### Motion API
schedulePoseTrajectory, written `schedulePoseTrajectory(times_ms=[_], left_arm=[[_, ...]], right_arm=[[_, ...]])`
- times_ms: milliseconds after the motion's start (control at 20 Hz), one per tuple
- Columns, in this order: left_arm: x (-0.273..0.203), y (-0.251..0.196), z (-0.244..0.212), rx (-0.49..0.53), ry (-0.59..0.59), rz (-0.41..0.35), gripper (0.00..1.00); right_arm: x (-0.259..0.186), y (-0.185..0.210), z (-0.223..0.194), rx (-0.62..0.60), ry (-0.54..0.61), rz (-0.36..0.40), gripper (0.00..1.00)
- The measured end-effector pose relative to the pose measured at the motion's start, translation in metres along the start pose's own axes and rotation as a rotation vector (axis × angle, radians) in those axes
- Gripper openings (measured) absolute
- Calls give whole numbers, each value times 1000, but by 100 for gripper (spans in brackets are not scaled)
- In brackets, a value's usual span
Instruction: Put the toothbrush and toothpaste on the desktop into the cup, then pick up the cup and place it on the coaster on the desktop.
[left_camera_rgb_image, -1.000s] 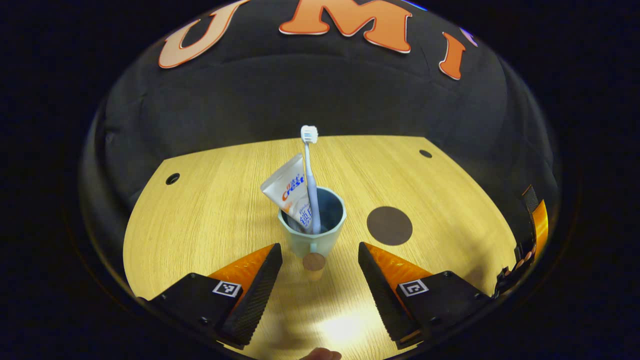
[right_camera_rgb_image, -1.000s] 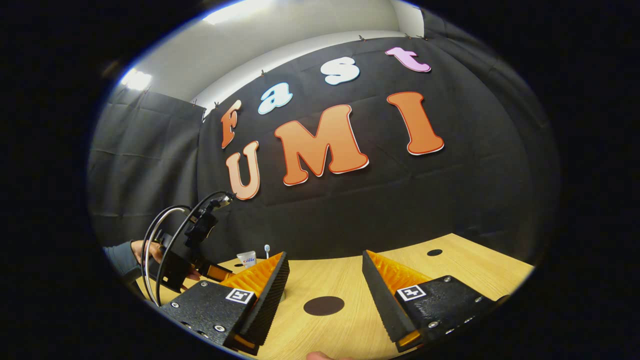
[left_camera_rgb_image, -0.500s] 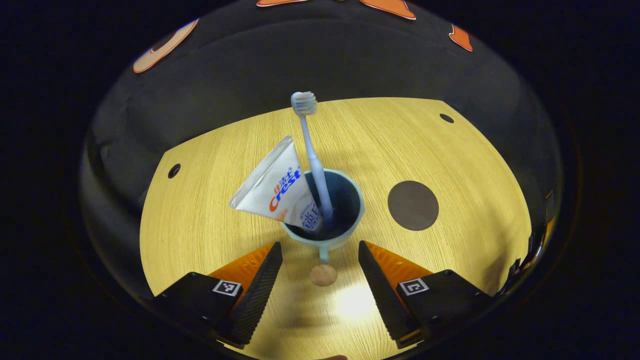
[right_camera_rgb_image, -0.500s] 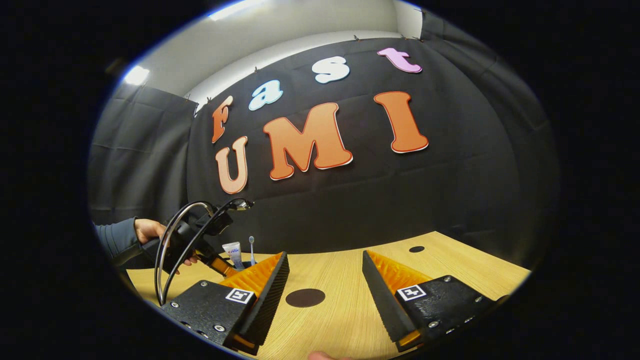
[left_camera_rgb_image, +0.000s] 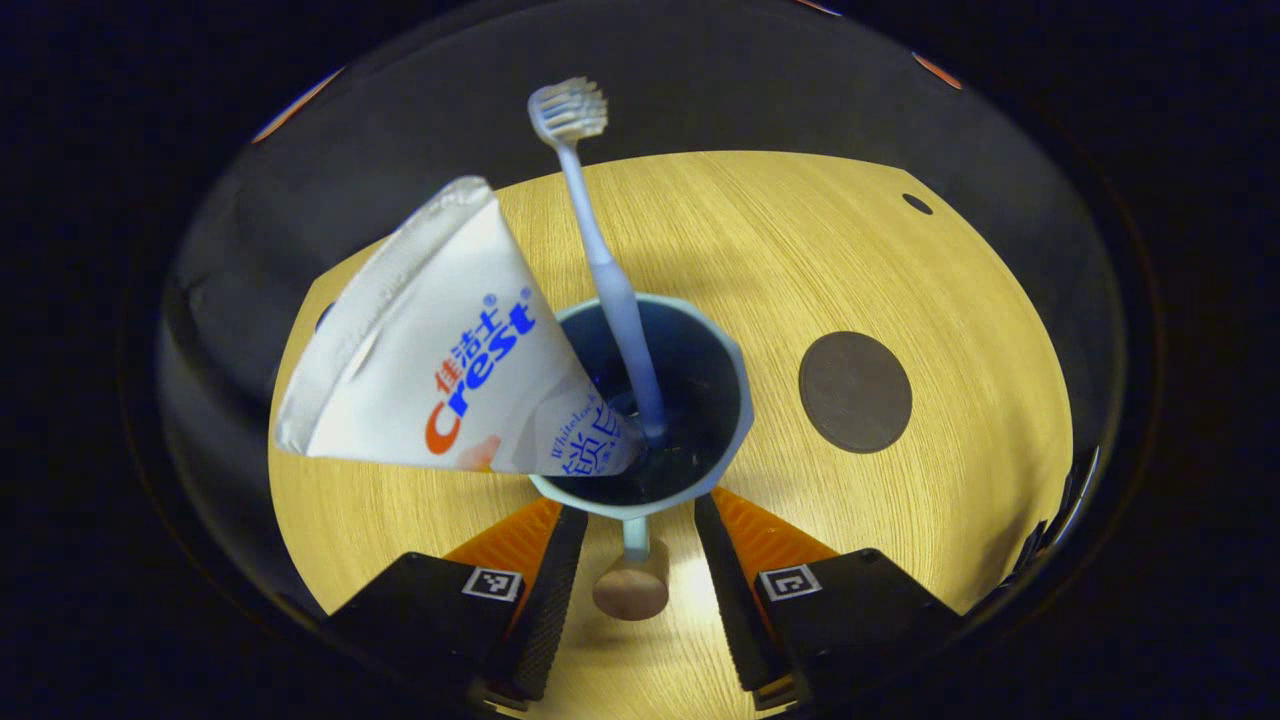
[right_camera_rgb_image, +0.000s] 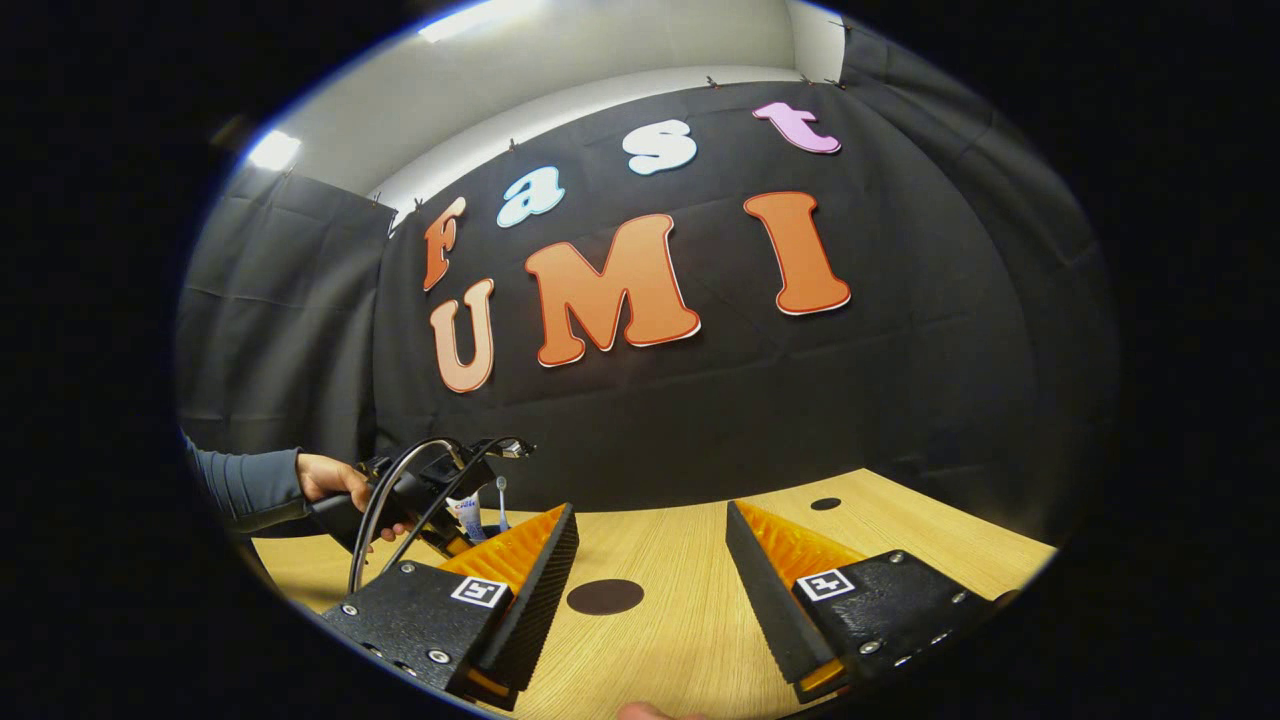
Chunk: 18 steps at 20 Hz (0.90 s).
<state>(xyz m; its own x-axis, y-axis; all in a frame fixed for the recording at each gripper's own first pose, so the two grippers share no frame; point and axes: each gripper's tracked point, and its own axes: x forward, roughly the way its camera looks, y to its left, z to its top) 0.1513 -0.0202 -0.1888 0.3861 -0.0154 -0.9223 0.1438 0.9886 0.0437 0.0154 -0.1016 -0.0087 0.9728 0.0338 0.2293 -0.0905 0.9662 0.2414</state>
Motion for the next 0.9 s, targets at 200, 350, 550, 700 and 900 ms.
schedulePoseTrajectory(times_ms=[200,350,550,700,900], left_arm=[[-3,4,-4,-20,25,1,64],[4,8,-7,-47,29,0,38],[12,10,6,-74,-12,-29,38],[8,14,20,-88,-22,-35,31],[8,23,48,-90,-31,-26,33]], right_arm=[[0,3,1,3,-4,4,90],[-1,2,1,3,-5,3,89],[-1,2,-1,-11,2,2,90],[-2,1,1,-10,4,-10,90],[-4,-2,1,-12,-9,-22,90]])
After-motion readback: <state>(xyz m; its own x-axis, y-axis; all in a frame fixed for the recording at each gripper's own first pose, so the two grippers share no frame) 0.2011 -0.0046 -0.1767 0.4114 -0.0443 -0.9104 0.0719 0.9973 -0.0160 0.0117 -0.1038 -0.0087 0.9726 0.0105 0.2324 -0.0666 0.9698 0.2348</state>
